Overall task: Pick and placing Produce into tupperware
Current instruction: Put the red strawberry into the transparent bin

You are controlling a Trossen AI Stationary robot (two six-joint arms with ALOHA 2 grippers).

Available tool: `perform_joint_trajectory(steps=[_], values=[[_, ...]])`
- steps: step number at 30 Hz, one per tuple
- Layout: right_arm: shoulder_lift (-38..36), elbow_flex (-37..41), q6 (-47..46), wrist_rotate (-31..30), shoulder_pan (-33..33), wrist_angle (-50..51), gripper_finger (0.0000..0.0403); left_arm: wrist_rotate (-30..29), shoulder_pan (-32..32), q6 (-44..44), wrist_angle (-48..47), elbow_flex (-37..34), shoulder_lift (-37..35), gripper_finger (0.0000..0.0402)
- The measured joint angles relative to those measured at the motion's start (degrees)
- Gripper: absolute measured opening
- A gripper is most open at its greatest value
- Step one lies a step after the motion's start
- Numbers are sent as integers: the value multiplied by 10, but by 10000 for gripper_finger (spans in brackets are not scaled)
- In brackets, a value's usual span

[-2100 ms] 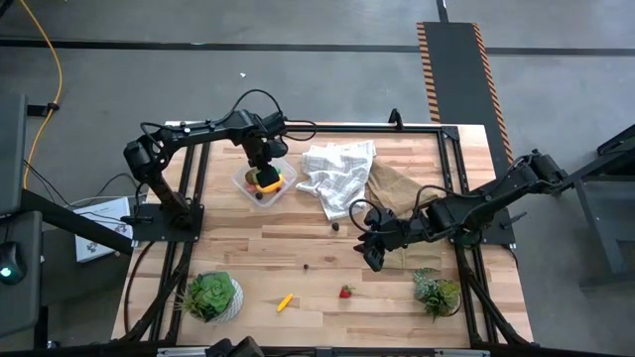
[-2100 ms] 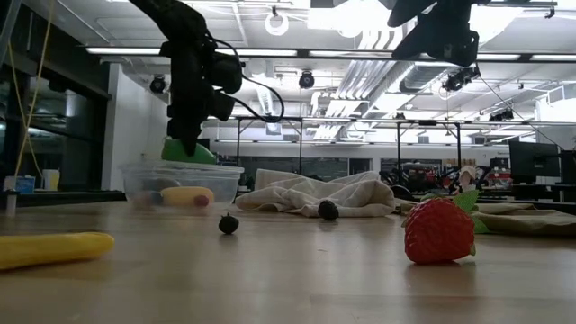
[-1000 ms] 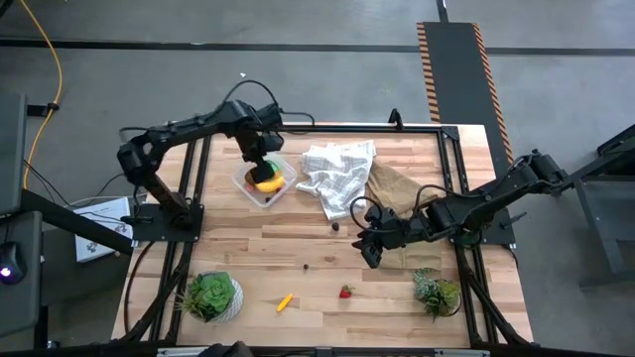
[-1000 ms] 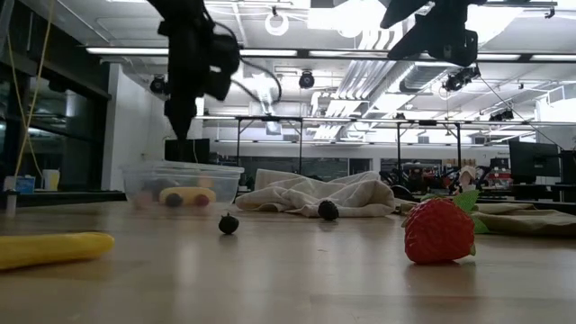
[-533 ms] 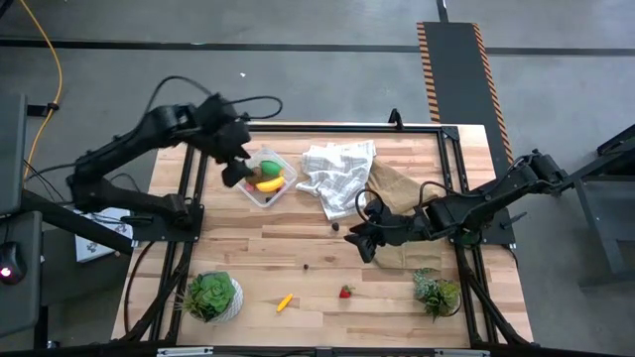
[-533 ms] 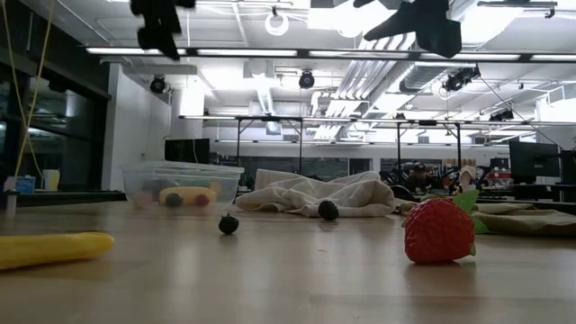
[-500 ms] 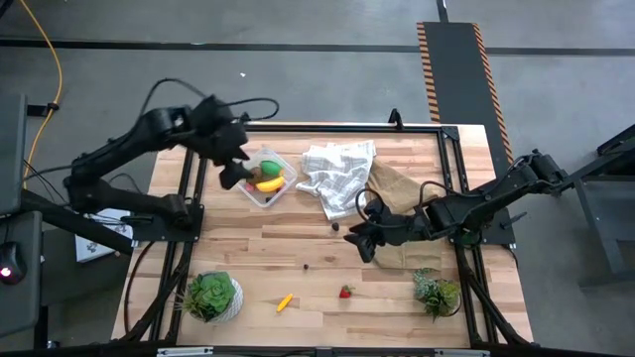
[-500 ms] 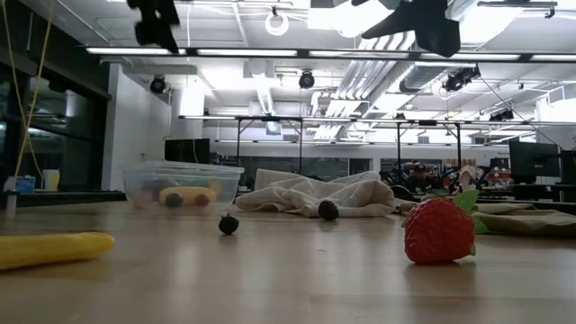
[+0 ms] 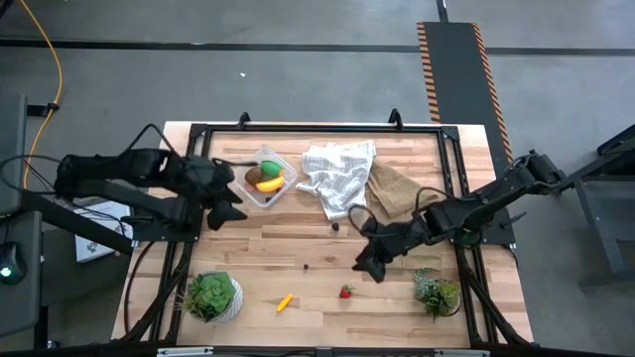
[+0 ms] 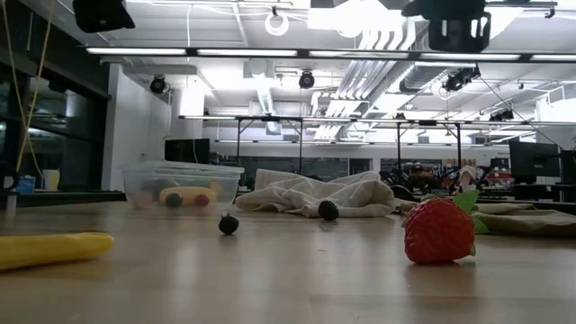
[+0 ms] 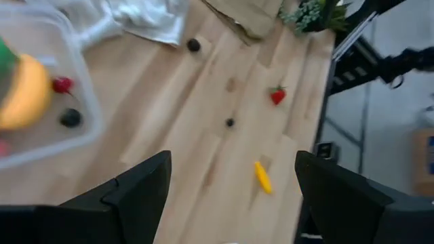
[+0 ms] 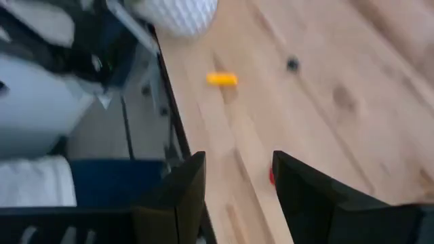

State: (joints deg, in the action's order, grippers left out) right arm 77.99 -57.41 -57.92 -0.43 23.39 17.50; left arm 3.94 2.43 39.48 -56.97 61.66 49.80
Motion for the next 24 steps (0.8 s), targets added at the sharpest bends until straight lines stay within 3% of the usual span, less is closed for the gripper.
perform_joint_trajectory(steps=[4,10,18,24], values=[[34,-16,30,27,23,36,162,-49,-80,72,39,-13,0,303],[121,-116,106,-6,60,221,146,-142,-173,146,36,-14,8,303],[206,-159,117,-15,77,221,142,-187,-233,189,48,-14,35,303],[248,-159,145,-82,87,198,142,-186,-251,189,45,-14,60,303]])
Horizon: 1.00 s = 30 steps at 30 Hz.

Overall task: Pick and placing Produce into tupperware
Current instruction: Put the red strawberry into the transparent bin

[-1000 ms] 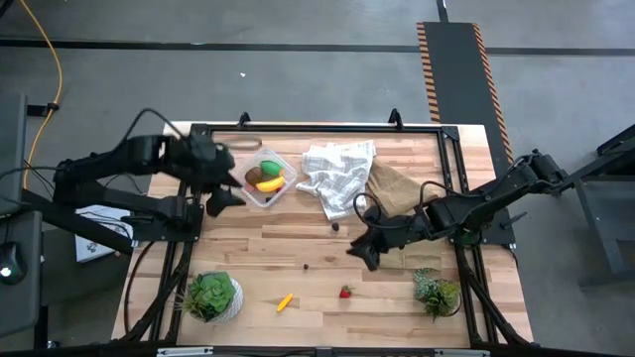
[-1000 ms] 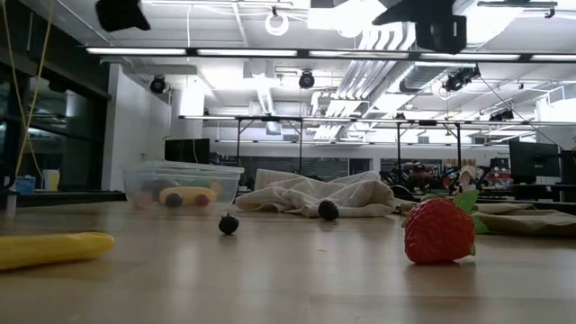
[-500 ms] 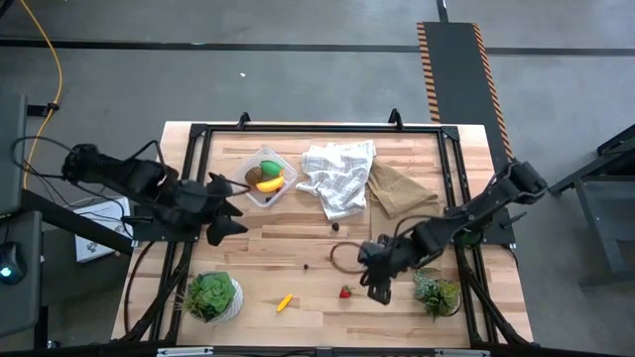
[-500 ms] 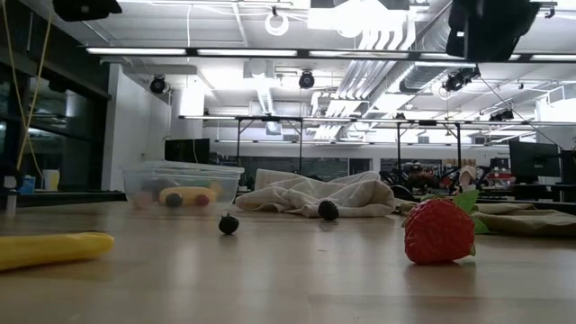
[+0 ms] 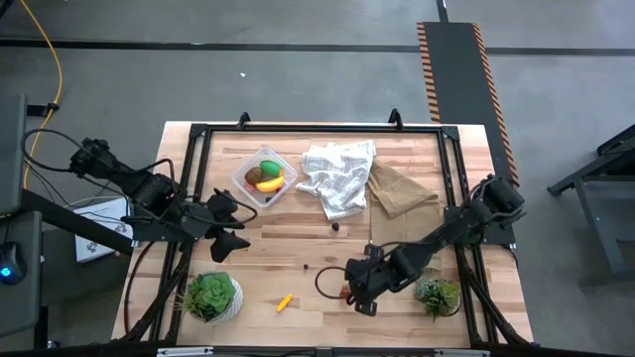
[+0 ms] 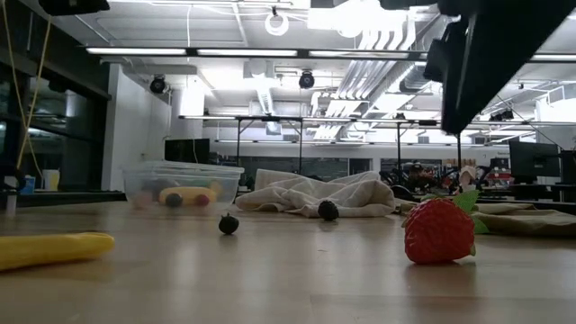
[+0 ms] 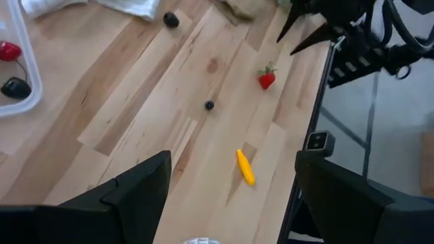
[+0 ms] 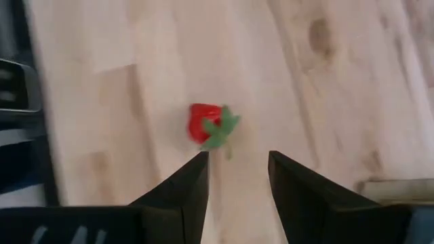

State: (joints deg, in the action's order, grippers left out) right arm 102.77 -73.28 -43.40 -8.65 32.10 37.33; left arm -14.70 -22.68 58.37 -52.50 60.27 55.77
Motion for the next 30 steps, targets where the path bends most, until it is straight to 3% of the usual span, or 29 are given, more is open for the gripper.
perform_joint_trajectory(steps=[9,22,30], values=[[15,1,23,-56,17,0,142,30,2,-15,-18,0,4,303],[15,2,63,-73,29,-9,142,32,2,-17,-22,0,4,303],[16,48,46,-74,29,-50,142,32,2,-17,-21,0,4,303]])
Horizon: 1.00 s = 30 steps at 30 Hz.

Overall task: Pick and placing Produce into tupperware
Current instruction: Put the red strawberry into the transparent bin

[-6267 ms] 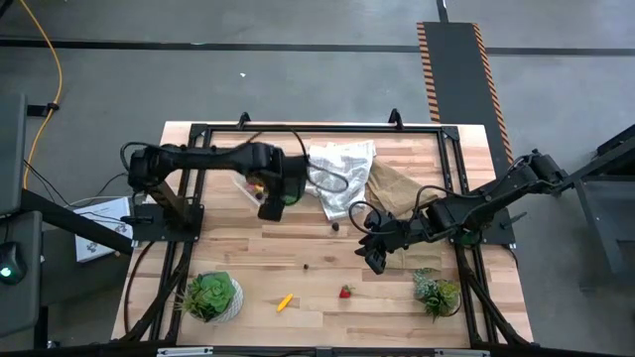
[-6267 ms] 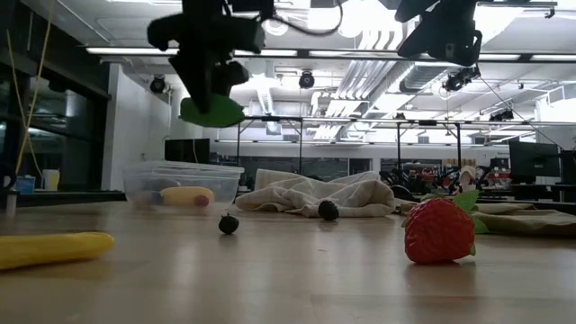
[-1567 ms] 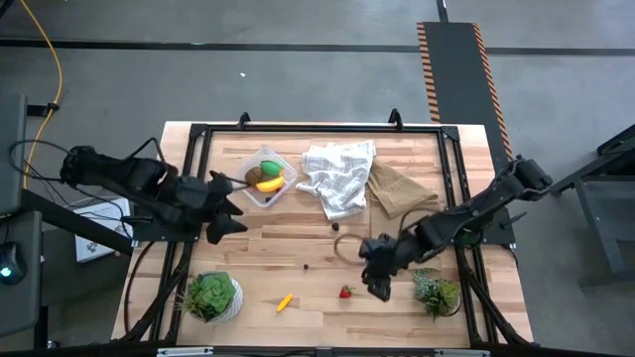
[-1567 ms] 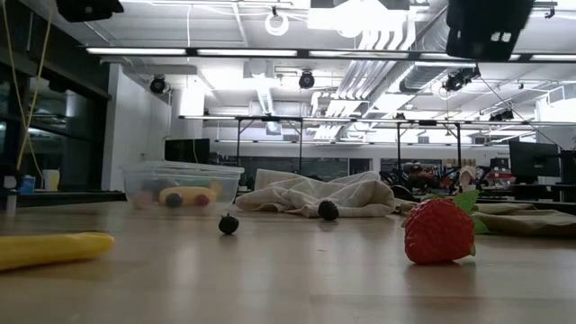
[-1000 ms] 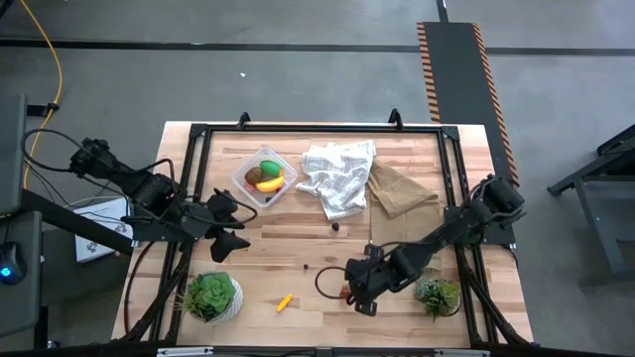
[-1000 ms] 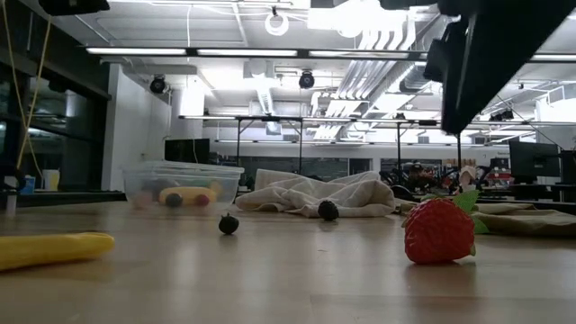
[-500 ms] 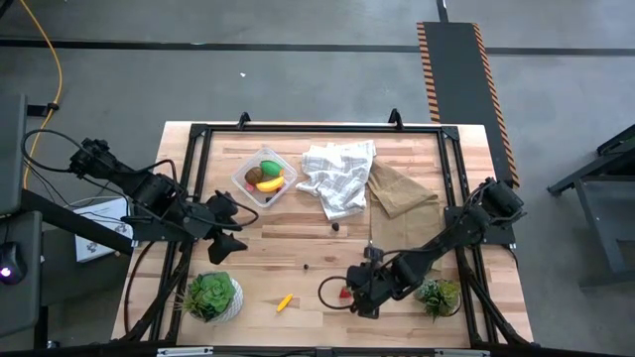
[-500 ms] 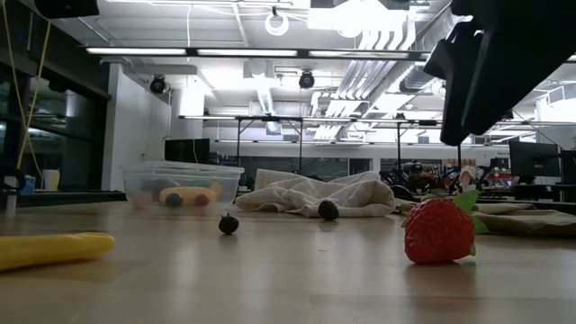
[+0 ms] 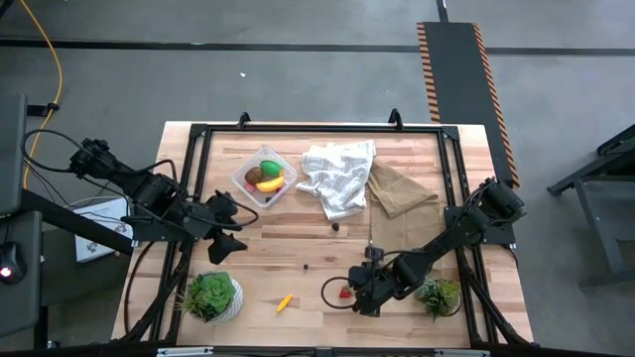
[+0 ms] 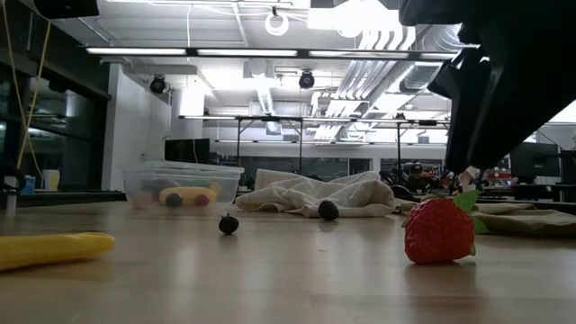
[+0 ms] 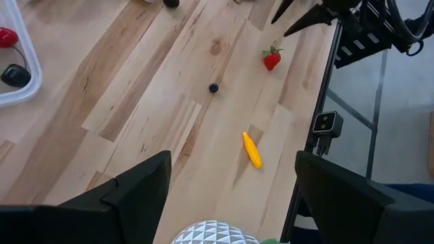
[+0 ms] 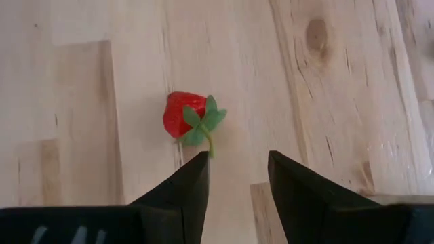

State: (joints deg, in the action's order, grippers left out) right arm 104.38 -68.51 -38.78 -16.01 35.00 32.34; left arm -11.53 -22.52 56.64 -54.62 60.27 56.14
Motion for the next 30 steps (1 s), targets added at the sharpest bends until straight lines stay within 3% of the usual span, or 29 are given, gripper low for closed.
perform_joint_trajectory(steps=[14,30], values=[[0,41,16,33,2,-107,142,0,0,0,0,0,0,303],[43,42,15,40,-3,-108,141,0,0,0,1,0,0,303]])
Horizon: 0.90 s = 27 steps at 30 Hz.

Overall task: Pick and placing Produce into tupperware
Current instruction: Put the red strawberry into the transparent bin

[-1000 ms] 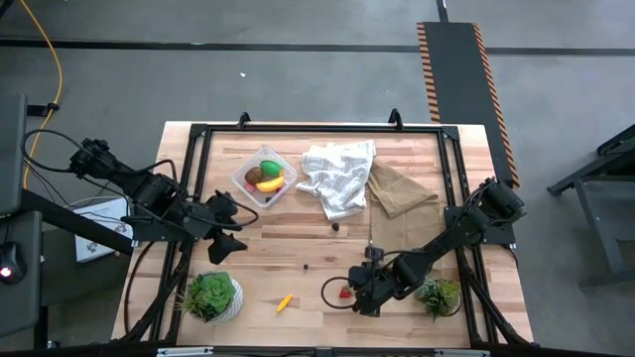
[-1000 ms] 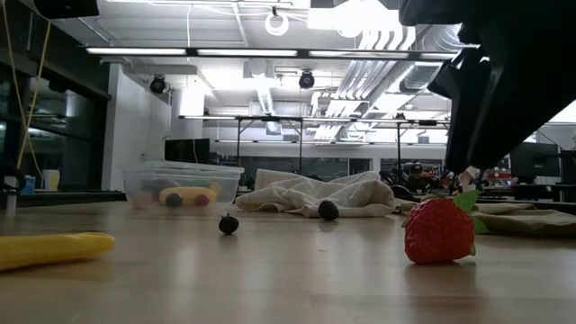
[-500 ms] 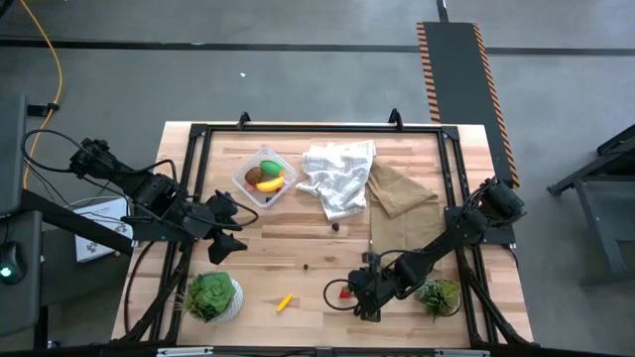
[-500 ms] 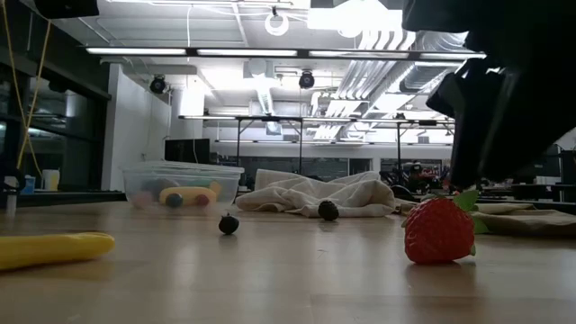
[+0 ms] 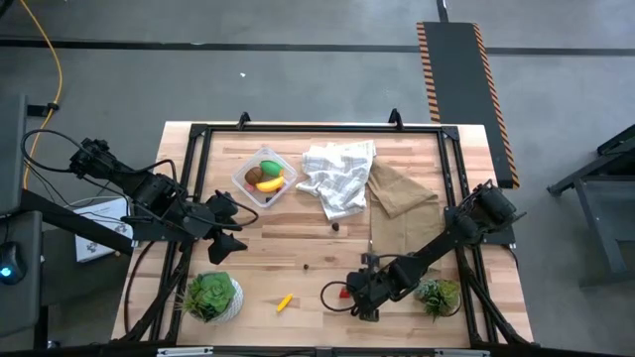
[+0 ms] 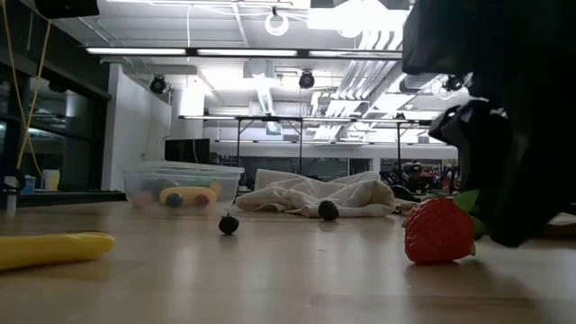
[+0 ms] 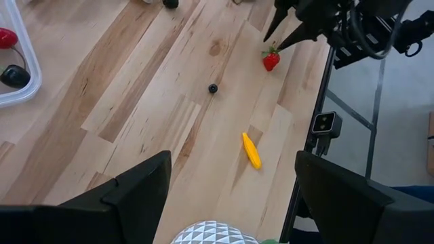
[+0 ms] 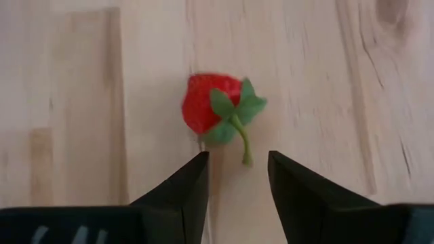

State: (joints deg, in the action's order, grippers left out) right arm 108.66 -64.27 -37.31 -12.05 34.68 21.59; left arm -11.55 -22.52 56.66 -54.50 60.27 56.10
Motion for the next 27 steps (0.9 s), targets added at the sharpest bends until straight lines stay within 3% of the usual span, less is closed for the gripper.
perform_joint_trajectory(steps=[27], values=[[1,-1,3,-8,-6,-16,65,4,0,2,8,0,0,303]])
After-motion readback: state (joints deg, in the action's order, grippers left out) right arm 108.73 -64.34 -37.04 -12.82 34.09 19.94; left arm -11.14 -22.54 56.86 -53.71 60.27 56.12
